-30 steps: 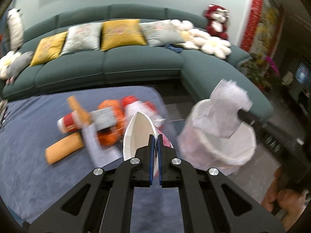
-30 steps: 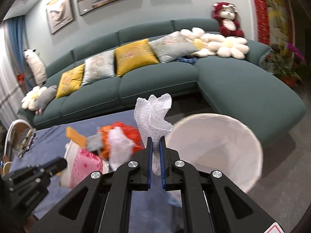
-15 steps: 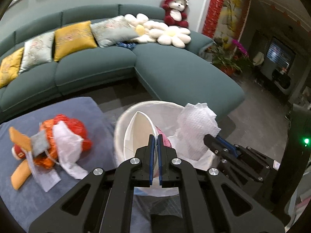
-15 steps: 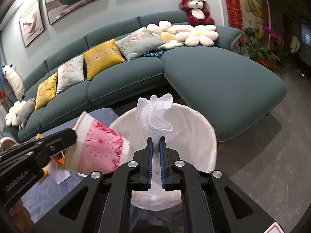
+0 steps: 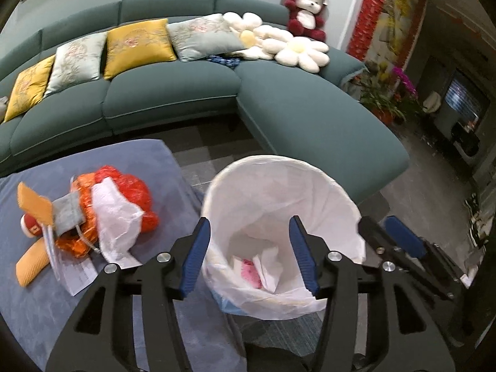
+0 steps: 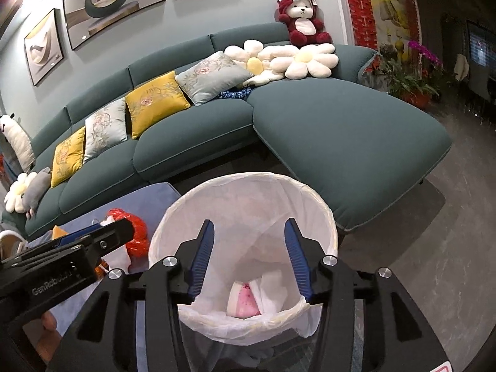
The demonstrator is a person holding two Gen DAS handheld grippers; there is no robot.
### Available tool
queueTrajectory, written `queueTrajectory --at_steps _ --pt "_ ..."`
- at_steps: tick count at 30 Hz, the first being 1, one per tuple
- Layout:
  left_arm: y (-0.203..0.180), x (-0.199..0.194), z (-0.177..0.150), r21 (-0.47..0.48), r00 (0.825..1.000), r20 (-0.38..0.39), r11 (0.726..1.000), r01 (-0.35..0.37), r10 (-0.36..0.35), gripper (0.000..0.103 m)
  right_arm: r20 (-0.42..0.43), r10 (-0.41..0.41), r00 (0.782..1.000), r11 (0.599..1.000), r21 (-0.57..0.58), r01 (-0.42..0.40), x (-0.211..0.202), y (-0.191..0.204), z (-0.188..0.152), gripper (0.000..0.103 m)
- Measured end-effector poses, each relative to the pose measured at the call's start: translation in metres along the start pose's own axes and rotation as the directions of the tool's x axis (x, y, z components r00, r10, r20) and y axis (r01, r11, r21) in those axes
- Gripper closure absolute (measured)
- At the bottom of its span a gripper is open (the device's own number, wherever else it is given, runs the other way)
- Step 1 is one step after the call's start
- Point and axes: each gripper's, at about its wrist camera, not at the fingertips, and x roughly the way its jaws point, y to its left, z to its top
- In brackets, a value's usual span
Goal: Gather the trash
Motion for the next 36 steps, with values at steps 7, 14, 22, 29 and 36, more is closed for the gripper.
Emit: queueTrajectory --at_steps 7,14,22,29,36 --pt "0.035 -0.014 -0.009 -0.066 0.998 0.007 0.996 -0.057 0.058 0.047 0.011 0.030 1.000 0.999 -0.037 -0.029 -0.008 0.022 0.002 0.051" --pt "0.092 -0.032 -0.026 -0.175 0.990 -0.015 0.974 -0.141 0.140 0.037 -0.002 0.093 0.996 0.992 -0.091 -0.093 -0.013 0.069 -0.006 0.050" --pt "0.162 -0.055 -0.052 -0.248 0.967 -0.032 0.936 -0.251 0.251 0.031 -0.058 0.161 0.985 0.972 -0.164 -0.169 -0.009 0.132 -0.024 0.050" --pt "0.222 -0.067 -0.083 -0.233 0.933 -0.050 0.905 -0.357 0.356 0.025 -0.105 0.198 0.975 0.954 -0.208 -0.216 -0.004 0.180 -0.041 0.046" --pt "0.278 -0.061 -0.108 -0.175 0.915 -0.054 0.899 -0.402 0.399 0.022 -0.157 0.212 0.965 0.941 -0.232 -0.245 0.006 0.221 -0.057 0.046"
